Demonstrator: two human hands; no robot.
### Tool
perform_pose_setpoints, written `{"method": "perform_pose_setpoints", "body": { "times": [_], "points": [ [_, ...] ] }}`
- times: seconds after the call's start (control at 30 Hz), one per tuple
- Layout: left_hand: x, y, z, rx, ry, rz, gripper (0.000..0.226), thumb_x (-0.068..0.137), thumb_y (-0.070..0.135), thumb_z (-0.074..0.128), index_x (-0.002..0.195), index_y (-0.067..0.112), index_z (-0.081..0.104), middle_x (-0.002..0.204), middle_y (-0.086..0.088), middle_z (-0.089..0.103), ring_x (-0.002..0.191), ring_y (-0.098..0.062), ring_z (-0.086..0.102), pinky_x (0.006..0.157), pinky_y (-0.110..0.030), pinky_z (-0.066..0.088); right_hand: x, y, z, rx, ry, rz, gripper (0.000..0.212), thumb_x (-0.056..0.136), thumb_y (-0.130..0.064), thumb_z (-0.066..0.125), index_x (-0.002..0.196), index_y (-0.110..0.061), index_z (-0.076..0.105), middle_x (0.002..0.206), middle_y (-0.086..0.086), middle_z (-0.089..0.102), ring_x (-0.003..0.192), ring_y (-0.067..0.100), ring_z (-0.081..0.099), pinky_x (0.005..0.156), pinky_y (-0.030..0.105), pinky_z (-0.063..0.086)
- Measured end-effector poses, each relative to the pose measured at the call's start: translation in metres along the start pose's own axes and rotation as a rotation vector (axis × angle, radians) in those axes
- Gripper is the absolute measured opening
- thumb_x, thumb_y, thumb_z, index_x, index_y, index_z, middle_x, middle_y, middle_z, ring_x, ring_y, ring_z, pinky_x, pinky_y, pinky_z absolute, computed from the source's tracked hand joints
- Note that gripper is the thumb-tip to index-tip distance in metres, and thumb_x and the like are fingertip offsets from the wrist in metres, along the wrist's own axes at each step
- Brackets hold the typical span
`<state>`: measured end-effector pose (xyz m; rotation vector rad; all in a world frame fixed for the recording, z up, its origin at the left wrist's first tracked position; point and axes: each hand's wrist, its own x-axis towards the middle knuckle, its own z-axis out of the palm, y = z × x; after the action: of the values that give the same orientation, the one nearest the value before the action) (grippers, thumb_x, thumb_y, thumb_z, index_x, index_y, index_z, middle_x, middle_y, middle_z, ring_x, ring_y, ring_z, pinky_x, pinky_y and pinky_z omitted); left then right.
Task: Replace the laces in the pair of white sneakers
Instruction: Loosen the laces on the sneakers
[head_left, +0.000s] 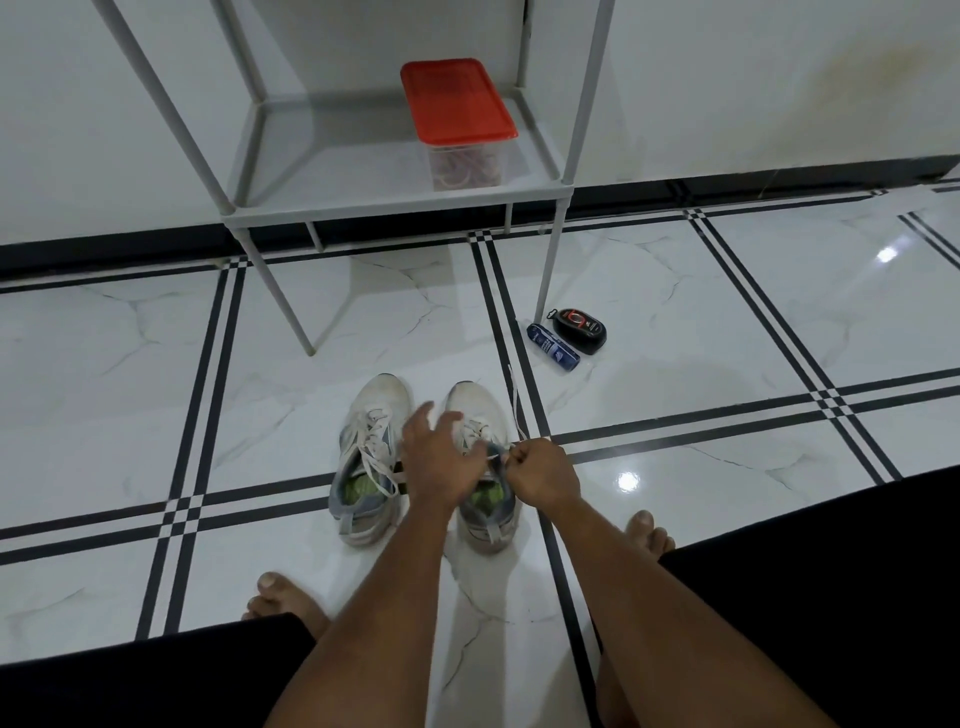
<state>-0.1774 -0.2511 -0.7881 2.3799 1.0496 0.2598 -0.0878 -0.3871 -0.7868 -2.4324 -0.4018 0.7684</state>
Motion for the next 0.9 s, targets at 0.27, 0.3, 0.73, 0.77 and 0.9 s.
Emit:
{"method": "perform_pose_setpoints", "body": {
  "times": [0.27,0.3,0.73,0.77,0.9],
  "points": [
    [0.001,0.009,-0.005,-0.231,0.230,-0.091,0.011,0.087,0.017,0.071,0.089,0.015,0.081,0.117,0.003,0.067,0.113,-0.024,0.059,0.092,-0.038,0.049,0.002,0.006,0.002,-0.025,0.036,-0.014,0.024,0.093,-0.025,0.060,0.075,-0.012,0.070,0.071,0.000,0.065,0.075,0.023,0.066,0.065,0.028,0.047],
    [0.011,0.007,-0.015,-0.392,0.292,-0.312,0.012,0.088,0.020,0.072,0.094,0.015,0.081,0.122,0.001,0.066,0.117,-0.026,0.060,0.093,-0.038,0.049,0.003,0.007,0.002,-0.021,0.038,-0.015,0.025,0.094,-0.025,0.059,0.075,-0.012,0.069,0.071,0.000,0.065,0.075,0.023,0.065,0.065,0.028,0.047],
    [-0.023,-0.008,0.015,-0.261,-0.047,-0.065,0.010,0.095,0.023,0.063,0.103,0.019,0.065,0.091,-0.001,0.071,0.086,-0.024,0.067,0.072,-0.033,0.051,-0.001,-0.002,0.009,-0.034,0.116,-0.181,0.032,0.099,-0.048,0.060,0.081,-0.023,0.071,0.077,-0.009,0.069,0.076,0.012,0.065,0.069,0.031,0.051],
    [-0.023,-0.010,0.013,-0.306,-0.018,-0.160,0.010,0.095,0.018,0.061,0.104,0.017,0.065,0.089,-0.004,0.072,0.085,-0.027,0.068,0.070,-0.032,0.049,0.000,0.000,0.011,-0.022,0.124,-0.163,0.034,0.099,-0.044,0.060,0.077,-0.020,0.068,0.073,-0.007,0.067,0.072,0.014,0.064,0.065,0.031,0.049],
    [-0.023,-0.010,0.004,-0.342,-0.052,-0.344,0.023,0.091,0.009,0.055,0.110,0.021,0.059,0.093,-0.005,0.069,0.087,-0.032,0.067,0.069,-0.032,0.045,0.005,0.008,0.015,0.122,0.133,-0.020,0.044,0.098,-0.030,0.059,0.062,-0.007,0.053,0.062,0.004,0.059,0.061,0.019,0.056,0.058,0.033,0.045]
  ]
}}
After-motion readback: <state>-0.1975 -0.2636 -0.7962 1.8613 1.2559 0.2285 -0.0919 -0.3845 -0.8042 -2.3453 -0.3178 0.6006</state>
